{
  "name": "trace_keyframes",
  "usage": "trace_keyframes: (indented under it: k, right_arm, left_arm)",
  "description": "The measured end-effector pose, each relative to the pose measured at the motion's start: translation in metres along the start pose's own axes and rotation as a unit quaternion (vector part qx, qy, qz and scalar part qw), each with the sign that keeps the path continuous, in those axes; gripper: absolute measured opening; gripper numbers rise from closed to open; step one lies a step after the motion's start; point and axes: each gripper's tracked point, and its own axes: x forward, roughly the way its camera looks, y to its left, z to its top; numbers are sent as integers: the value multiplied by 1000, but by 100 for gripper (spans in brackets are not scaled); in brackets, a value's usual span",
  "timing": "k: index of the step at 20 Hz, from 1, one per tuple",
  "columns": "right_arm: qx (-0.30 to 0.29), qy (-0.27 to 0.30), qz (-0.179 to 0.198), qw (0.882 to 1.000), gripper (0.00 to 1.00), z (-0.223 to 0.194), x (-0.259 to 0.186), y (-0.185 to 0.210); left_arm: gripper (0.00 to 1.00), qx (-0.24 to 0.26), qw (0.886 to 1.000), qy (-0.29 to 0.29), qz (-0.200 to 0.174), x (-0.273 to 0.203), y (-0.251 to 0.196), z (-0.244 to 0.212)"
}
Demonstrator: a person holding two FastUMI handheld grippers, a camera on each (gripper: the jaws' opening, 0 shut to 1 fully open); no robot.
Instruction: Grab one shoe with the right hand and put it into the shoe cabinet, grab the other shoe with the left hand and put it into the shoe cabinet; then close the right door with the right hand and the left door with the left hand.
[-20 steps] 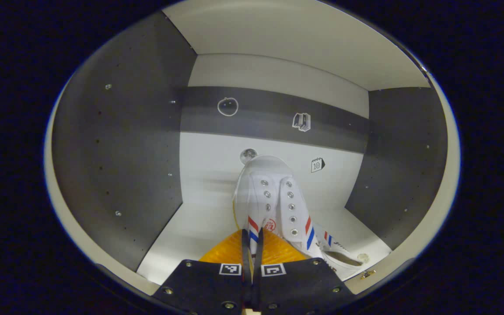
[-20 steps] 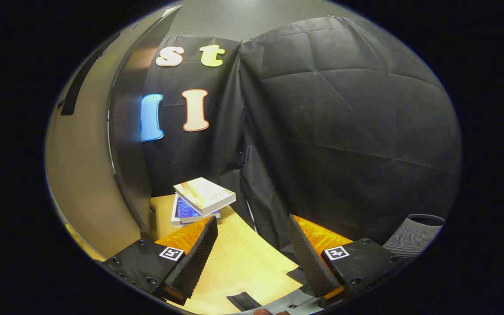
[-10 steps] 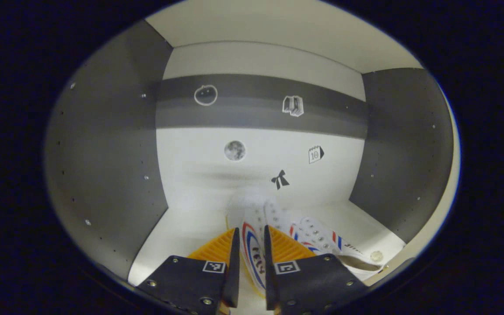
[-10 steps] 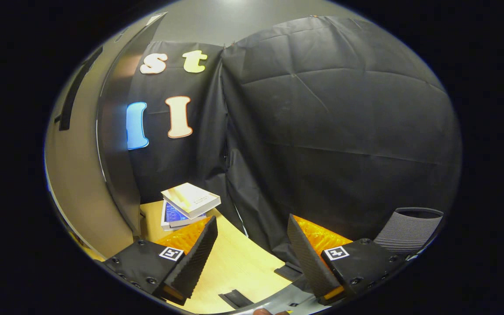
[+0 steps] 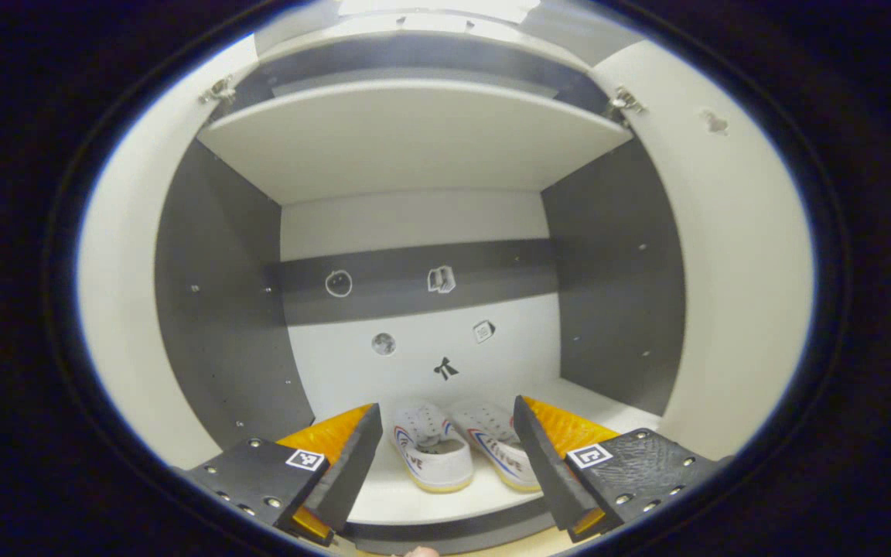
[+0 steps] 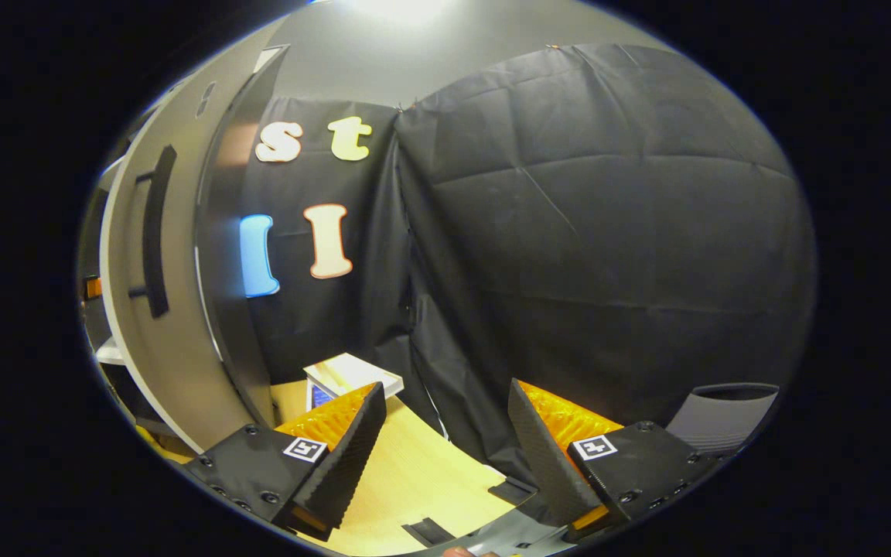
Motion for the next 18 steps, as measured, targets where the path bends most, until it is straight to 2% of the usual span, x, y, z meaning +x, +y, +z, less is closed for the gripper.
trace_keyframes:
  k: [3,6,9,10,11,14,16,18]
  right_arm:
    - [-4,-23,21,1000,96,38,-9,15]
    - [2,-28,47,999,96,63,-13,31]
    - [19,-42,66,997,96,93,-14,44]
    - [20,-45,73,996,99,99,-14,47]
    - [20,-50,77,996,95,105,-14,50]
    - [21,-65,81,994,95,124,-9,55]
    - [28,-75,98,992,94,135,-7,70]
    - [24,-85,123,988,98,144,-5,89]
  left_arm:
    - [96,-19,999,-8,-30,-57,-15,8]
    - [97,-4,999,-34,-4,-102,6,15]
    - [97,-12,1000,-22,13,-154,23,-1]
    - [98,-17,999,-23,20,-170,28,-4]
    - [98,-25,999,-22,27,-184,31,-8]
    - [98,-60,998,7,33,-218,31,-39]
    - [97,-74,996,33,23,-233,22,-58]
    - [97,-82,995,59,8,-245,14,-75]
